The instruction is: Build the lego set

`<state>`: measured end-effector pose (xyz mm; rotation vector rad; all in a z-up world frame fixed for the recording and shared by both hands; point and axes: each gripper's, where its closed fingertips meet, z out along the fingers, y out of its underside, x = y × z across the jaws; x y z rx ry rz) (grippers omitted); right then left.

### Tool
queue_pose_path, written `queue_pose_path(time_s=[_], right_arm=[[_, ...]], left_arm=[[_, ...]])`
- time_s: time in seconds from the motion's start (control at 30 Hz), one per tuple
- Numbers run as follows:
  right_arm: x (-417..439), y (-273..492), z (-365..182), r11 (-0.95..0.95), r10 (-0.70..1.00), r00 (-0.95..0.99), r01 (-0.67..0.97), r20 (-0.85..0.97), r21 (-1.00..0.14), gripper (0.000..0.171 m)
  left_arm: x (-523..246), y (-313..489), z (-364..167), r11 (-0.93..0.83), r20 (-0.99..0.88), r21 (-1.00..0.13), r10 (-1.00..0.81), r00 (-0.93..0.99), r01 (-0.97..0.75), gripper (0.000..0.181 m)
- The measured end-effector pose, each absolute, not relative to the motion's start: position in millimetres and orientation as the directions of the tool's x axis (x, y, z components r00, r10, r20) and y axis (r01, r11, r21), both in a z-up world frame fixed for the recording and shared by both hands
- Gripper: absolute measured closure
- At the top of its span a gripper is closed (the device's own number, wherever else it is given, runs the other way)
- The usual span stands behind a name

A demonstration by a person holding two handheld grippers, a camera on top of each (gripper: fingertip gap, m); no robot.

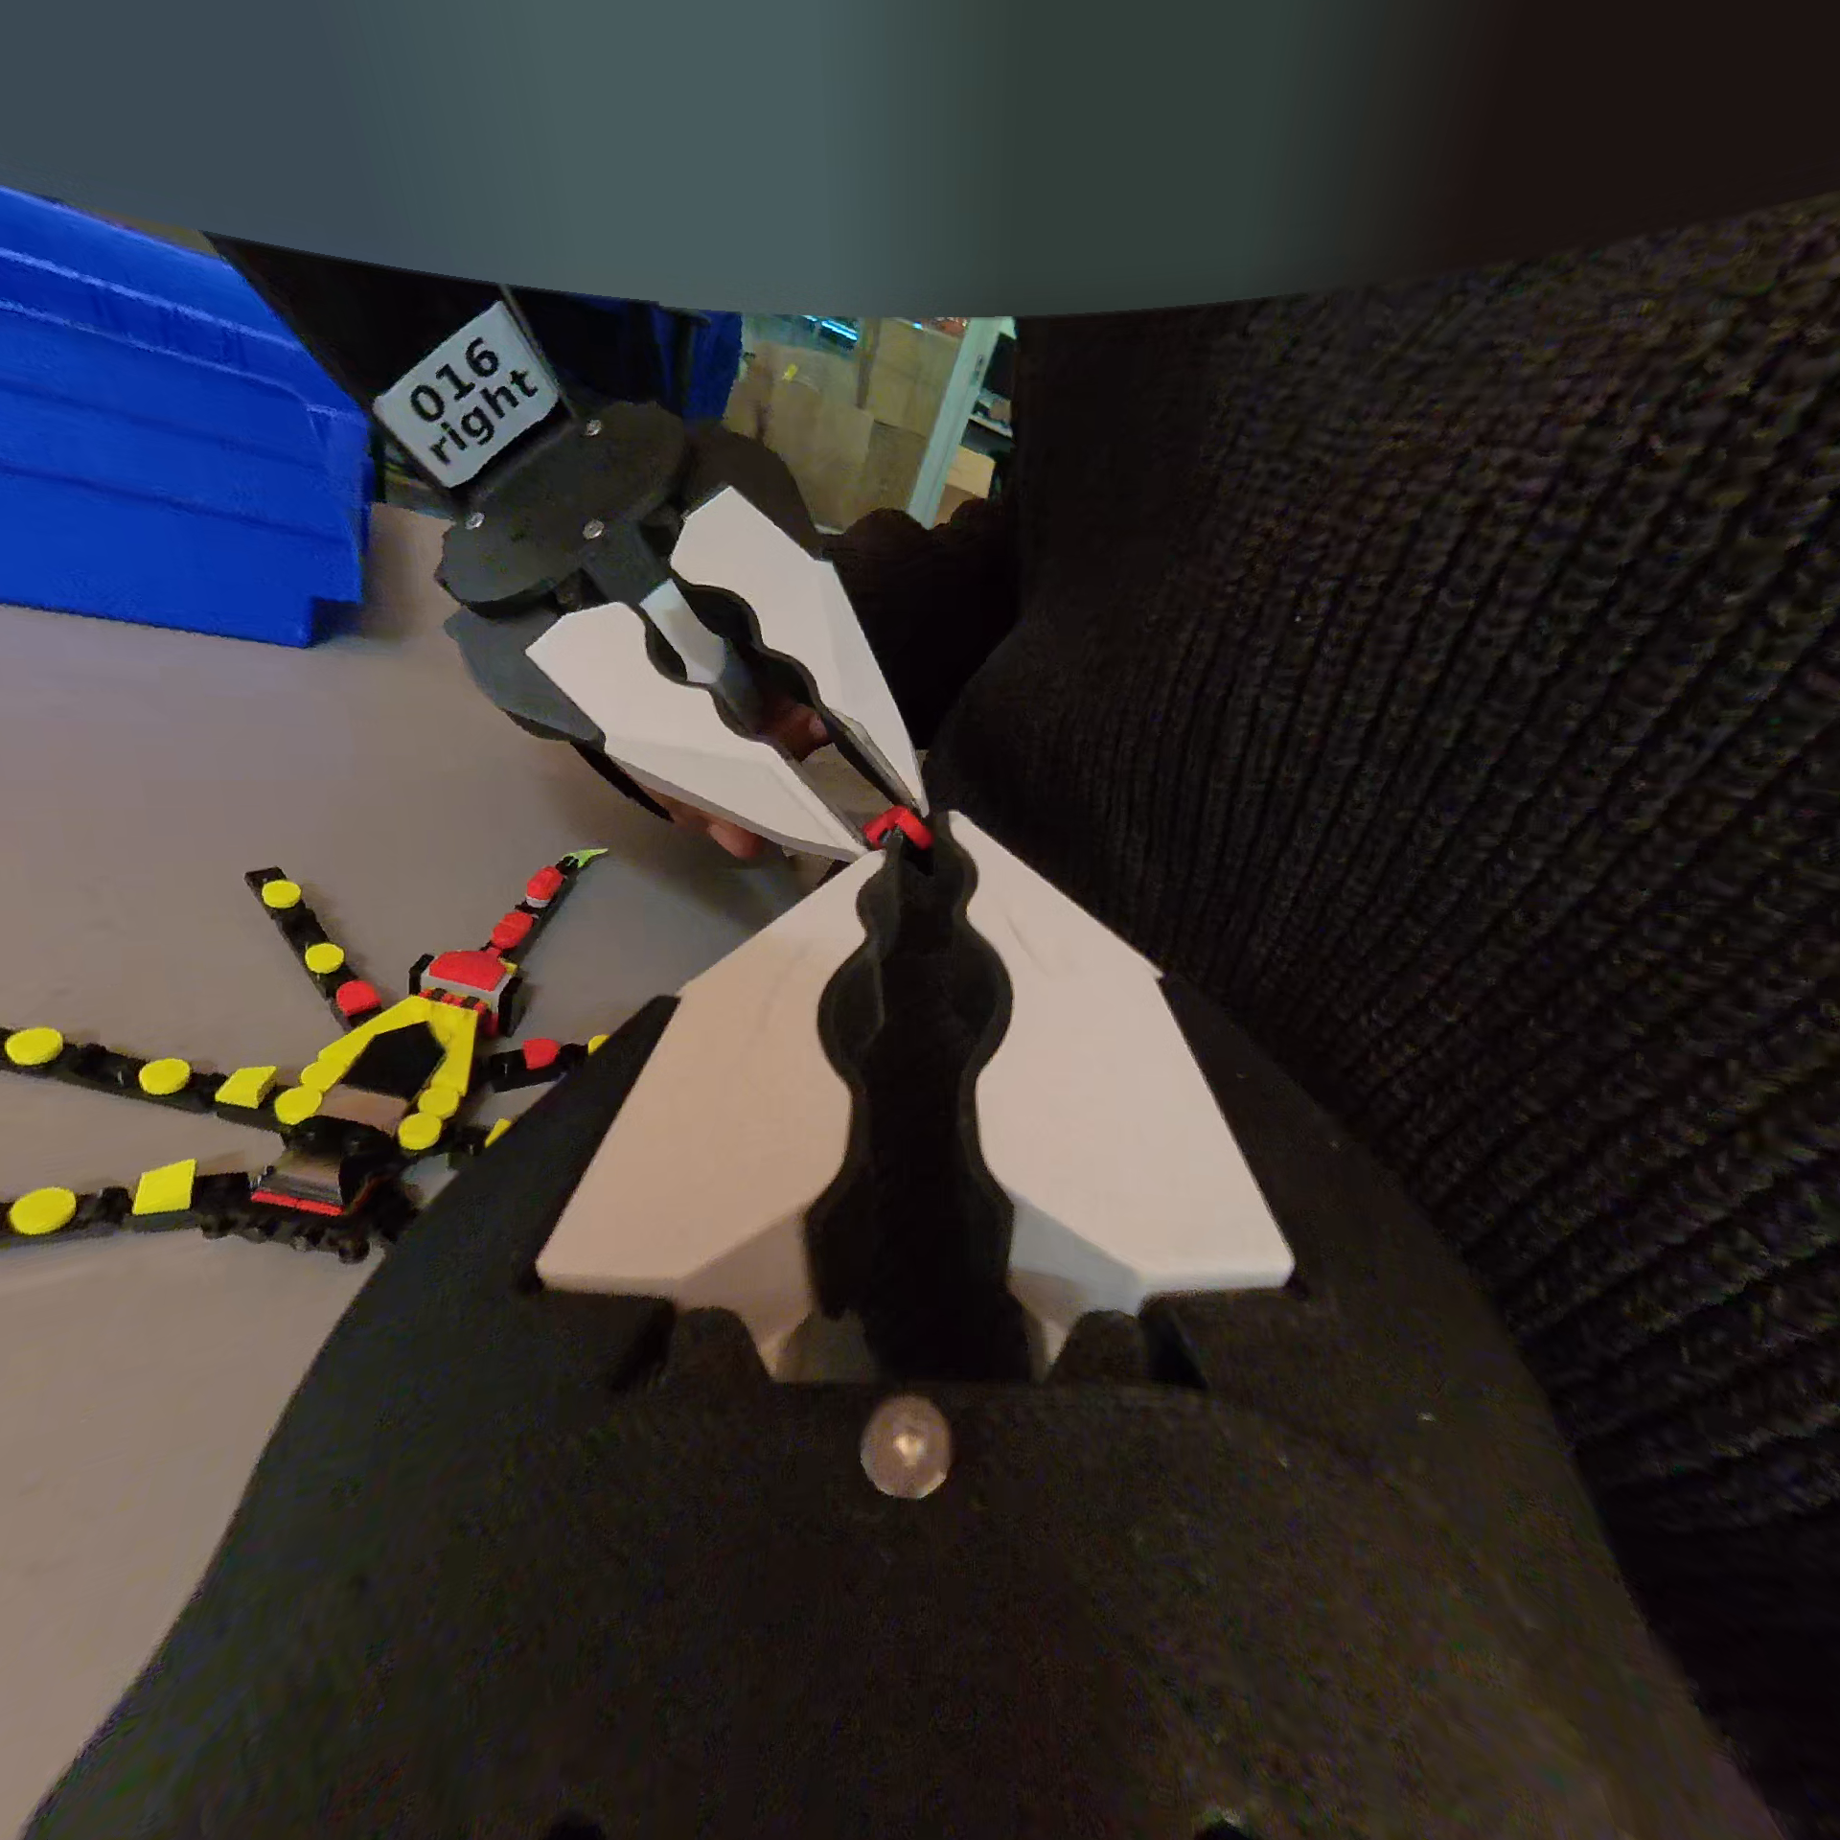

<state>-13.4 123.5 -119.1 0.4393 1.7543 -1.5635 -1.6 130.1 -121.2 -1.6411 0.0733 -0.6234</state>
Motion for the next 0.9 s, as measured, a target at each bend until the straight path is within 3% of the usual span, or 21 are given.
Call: queue_pose_path(time_s=[0.43,0.9], right_arm=[[-1.2,125.1,-126.8,0.272,-0.231,-0.684,0.638,-0.692,-0.721,0.164],[31.8,123.5,-129.7,0.389,-0.323,-0.562,0.655,-0.761,-0.648,0.164]], left_arm=[[13.8,131.7,-127.7,-0.209,0.270,-0.958,-0.418,0.868,0.197,0.181],[45.8,129.8,-130.1,-0.236,0.243,-0.963,-0.534,0.810,0.133,0.181]])
